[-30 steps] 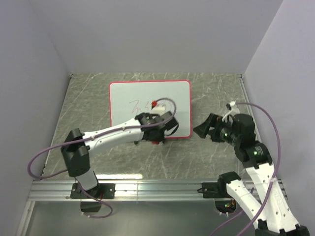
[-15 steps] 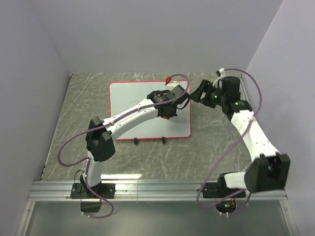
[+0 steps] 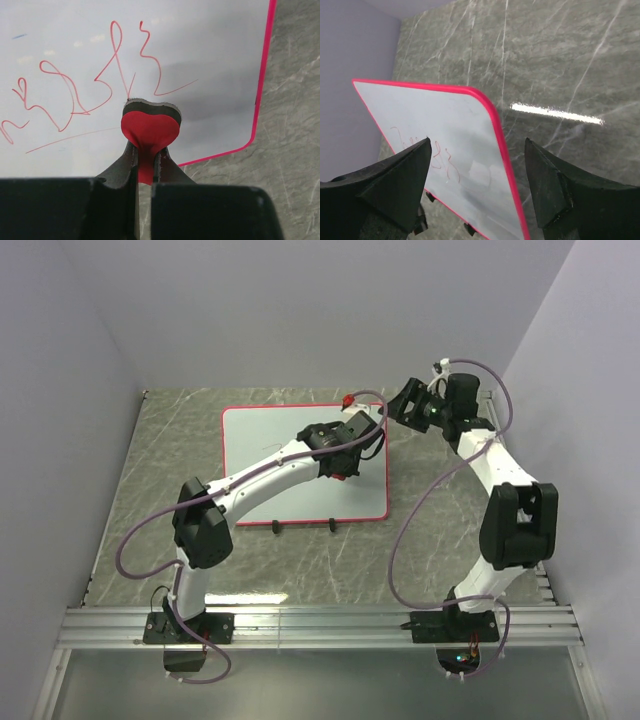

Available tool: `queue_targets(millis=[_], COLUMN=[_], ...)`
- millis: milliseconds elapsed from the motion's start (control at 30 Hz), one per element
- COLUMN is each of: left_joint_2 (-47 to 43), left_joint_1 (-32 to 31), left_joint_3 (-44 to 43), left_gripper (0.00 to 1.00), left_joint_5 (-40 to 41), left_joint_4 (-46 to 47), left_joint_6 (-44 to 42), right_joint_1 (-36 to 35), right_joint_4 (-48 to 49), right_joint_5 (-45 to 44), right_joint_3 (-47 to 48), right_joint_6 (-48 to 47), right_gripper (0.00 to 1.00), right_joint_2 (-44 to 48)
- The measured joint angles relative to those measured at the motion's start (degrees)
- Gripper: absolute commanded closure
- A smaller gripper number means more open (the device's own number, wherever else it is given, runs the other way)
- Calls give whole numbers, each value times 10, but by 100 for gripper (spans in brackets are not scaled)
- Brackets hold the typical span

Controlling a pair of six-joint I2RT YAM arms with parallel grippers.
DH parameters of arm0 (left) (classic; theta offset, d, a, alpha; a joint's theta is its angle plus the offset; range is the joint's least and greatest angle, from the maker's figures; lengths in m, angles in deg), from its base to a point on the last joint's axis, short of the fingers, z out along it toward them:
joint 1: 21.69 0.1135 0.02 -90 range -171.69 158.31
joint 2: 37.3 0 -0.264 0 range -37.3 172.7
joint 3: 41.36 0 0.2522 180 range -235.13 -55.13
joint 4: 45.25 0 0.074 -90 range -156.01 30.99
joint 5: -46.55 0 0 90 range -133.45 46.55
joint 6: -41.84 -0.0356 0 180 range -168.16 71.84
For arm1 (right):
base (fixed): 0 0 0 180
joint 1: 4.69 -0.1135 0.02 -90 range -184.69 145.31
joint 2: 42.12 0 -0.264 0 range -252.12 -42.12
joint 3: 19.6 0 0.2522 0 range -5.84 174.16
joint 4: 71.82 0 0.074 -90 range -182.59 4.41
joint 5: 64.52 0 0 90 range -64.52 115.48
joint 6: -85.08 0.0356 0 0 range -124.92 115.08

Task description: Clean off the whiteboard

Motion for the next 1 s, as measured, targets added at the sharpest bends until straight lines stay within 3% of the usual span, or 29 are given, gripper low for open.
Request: queue_targets(millis=[200,467,733,1000], left_joint_2=[-20,-30,0,56], left_joint_1=[3,16,19,18], left_joint_3=[20,46,44,43], left_gripper=[100,100,100,100], left_joint_5=[0,-5,-26,-34], left_joint_4=[-2,25,87,134], left_joint_6=[-7,-16,-22,-30], right_joint_1=[0,-5,-8,-4], right_joint_4=[40,63,54,33], right_joint_5=[24,54,66,71], right_joint_3=[0,0,-10,-45], right_joint_6=[9,14,-15,-30], right_gripper=[22,38,72,91], right_joint_2=[-59,-89,-78,-64])
